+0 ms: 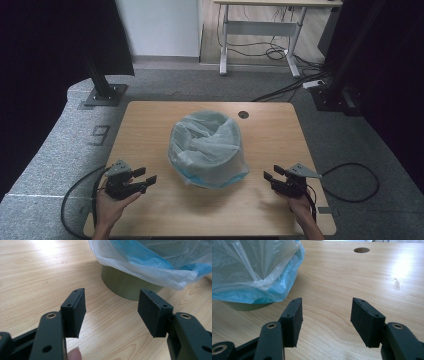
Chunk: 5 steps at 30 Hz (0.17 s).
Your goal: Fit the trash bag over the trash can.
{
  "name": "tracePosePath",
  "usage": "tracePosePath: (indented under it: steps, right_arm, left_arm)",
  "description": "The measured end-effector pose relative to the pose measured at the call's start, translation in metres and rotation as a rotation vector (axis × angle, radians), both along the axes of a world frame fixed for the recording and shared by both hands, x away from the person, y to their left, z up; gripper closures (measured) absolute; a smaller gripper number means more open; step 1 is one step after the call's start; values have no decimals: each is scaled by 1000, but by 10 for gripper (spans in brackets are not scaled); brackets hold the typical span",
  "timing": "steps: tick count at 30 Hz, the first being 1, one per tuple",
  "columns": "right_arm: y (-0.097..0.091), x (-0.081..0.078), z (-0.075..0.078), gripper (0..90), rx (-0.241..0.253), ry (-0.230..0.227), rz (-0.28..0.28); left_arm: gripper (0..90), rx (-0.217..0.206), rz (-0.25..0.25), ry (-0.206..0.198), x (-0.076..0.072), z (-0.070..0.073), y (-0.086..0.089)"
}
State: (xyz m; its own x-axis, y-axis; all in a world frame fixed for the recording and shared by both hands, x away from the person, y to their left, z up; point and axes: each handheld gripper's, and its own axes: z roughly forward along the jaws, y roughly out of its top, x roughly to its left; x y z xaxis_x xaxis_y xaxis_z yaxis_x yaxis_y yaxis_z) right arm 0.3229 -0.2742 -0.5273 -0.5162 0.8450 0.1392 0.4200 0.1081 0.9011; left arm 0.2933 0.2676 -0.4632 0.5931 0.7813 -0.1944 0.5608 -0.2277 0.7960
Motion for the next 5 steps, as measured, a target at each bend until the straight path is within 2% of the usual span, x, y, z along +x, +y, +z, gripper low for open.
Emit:
tracePosePath:
  steps: [5]
  right_arm:
    - [0,1,0,406,-10,8,-9]
  left_arm:
    - [389,4,-3,5,2,-2,-2]
